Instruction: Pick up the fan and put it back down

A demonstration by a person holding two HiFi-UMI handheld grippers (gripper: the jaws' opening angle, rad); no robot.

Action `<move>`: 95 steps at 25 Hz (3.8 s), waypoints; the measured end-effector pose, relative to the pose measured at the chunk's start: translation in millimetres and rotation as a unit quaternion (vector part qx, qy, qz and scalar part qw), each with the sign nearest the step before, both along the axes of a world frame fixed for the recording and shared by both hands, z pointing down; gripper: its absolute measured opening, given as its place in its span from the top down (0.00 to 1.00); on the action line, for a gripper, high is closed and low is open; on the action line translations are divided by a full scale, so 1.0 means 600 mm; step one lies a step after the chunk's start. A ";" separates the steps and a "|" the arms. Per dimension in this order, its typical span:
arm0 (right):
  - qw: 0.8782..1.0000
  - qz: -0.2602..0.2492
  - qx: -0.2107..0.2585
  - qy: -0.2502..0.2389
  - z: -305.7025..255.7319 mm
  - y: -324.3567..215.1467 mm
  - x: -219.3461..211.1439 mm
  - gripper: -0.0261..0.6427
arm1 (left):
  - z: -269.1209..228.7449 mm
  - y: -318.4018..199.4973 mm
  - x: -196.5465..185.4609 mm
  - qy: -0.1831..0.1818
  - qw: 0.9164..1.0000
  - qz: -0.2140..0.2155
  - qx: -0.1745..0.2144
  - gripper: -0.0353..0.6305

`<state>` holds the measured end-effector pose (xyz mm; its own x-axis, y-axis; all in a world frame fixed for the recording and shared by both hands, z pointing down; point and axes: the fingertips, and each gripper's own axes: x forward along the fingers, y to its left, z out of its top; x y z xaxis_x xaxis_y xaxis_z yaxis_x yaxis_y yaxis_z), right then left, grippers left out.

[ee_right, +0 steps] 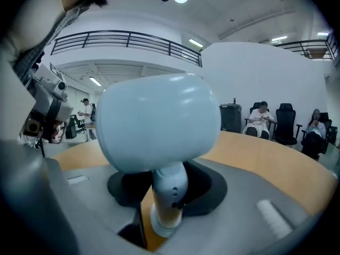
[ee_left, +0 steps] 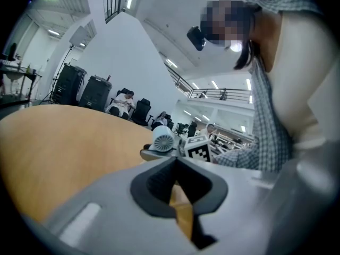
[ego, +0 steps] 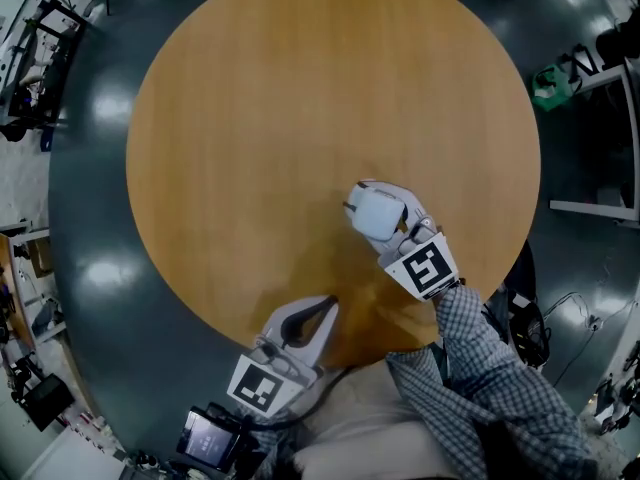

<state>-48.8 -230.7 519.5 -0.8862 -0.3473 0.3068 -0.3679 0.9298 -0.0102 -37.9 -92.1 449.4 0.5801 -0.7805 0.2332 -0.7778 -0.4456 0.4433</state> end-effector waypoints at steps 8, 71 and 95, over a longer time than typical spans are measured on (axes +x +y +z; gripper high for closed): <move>1.000 0.021 -0.017 0.001 -0.010 0.006 -0.003 0.75 | -0.008 0.003 -0.016 0.003 1.000 0.006 0.005 0.95; 0.988 0.148 0.045 -0.015 -0.230 0.087 0.083 0.77 | -0.172 0.031 0.037 -0.012 0.980 0.114 0.162 0.95; 0.994 0.106 0.005 -0.002 -0.120 0.019 0.043 0.77 | -0.104 0.033 -0.006 -0.012 0.995 0.050 0.082 0.95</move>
